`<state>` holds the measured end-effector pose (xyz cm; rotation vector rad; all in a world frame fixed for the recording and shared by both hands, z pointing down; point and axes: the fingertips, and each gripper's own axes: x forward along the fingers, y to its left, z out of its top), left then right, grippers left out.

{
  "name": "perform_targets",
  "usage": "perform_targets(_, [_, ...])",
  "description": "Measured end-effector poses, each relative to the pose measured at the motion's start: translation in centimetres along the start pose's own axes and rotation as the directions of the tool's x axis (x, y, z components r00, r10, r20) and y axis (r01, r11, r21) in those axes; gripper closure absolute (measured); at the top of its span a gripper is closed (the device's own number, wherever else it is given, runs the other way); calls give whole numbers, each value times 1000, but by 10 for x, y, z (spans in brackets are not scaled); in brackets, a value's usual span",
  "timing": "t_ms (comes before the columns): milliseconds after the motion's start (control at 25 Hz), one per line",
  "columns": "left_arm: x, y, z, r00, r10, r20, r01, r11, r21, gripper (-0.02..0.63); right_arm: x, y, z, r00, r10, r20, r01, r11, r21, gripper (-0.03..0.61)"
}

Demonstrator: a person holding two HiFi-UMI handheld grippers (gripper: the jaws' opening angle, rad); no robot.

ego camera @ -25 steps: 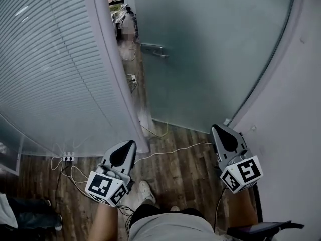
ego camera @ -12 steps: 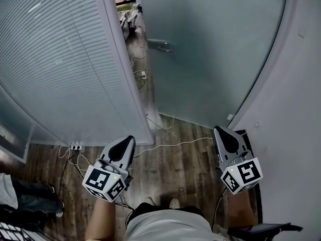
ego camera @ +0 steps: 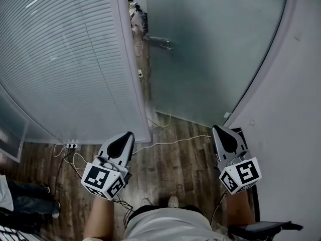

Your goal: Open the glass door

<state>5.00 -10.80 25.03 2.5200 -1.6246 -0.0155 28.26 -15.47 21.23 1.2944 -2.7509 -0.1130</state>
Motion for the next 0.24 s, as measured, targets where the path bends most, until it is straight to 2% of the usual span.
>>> perform_targets(240, [-14, 9, 8, 999, -23, 22, 23, 1000, 0, 614, 1, 23, 3, 1000, -11, -23, 11, 1000, -14, 577])
